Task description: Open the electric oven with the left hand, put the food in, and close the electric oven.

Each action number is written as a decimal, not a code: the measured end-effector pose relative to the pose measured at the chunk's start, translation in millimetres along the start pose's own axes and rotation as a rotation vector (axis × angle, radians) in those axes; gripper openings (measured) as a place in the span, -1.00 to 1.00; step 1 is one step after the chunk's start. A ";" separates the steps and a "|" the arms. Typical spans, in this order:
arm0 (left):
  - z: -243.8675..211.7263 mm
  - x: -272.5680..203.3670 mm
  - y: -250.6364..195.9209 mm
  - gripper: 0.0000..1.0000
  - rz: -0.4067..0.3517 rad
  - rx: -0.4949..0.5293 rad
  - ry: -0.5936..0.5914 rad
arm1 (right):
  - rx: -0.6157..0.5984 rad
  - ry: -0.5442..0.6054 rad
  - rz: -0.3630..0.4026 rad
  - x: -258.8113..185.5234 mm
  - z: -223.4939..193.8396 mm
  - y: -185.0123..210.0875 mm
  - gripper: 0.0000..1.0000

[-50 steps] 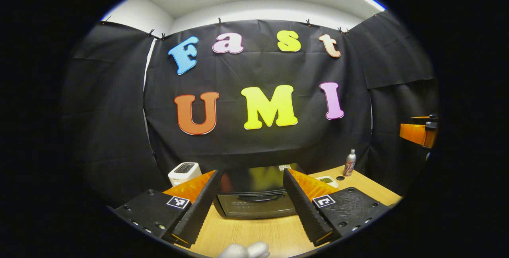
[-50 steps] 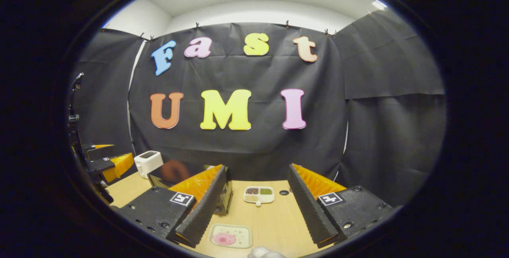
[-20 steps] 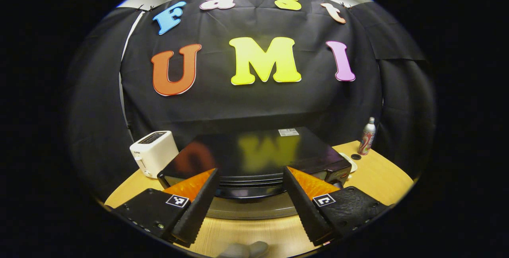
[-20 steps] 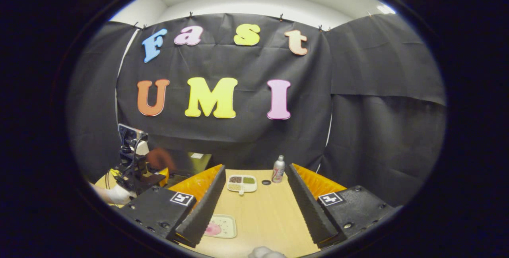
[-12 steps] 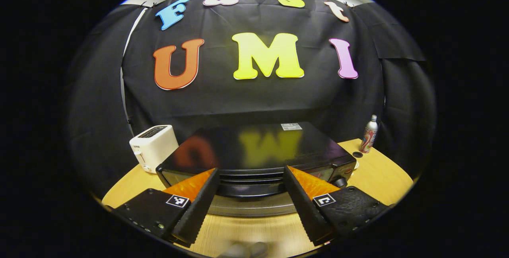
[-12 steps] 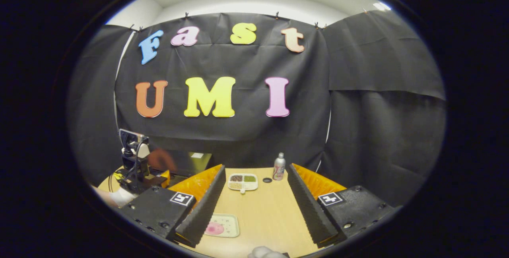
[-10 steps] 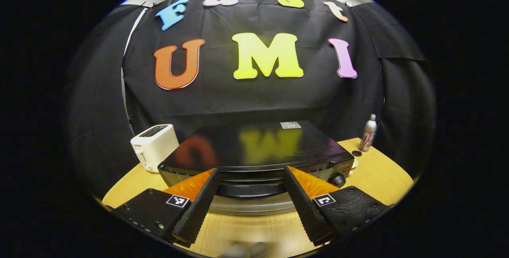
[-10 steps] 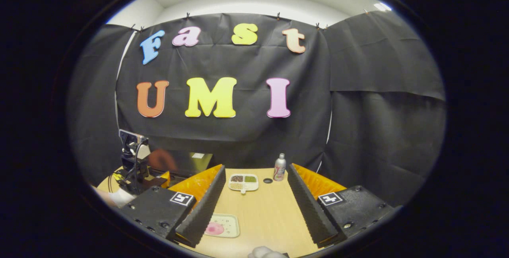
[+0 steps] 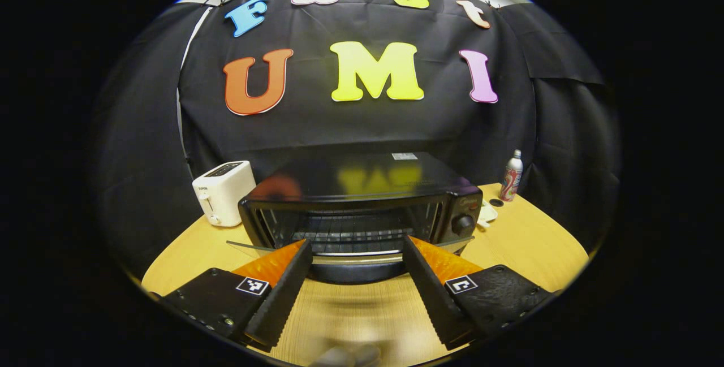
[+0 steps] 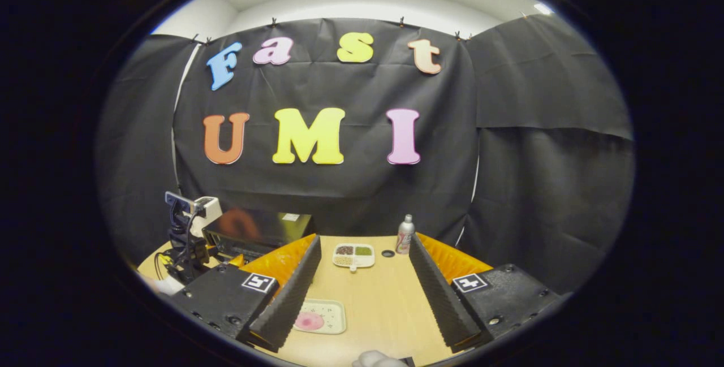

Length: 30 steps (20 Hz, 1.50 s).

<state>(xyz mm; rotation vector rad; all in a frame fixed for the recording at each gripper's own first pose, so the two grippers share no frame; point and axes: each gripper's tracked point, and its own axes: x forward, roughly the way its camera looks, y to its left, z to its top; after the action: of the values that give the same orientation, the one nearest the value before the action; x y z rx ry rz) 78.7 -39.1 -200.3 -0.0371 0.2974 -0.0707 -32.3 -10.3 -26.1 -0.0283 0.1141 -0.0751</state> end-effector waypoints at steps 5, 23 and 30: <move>-36.8 -22.4 -2.7 0.94 -0.007 -0.005 0.066 | -0.004 0.020 0.009 -2.0 -10.1 4.7 0.97; -149.2 -40.1 -7.8 0.94 -0.018 -0.044 0.343 | -0.017 0.115 -0.007 -2.1 -49.6 9.1 0.94; -148.2 -44.2 -11.5 0.93 -0.044 -0.091 0.343 | 0.005 0.225 0.003 13.8 -93.8 11.7 0.89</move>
<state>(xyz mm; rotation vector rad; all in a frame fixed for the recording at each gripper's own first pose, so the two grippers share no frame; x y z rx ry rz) -7.8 -51.2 -328.5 -0.1229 0.6430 -0.1073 -28.5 -2.0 -121.2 -0.0144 0.3385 -0.0757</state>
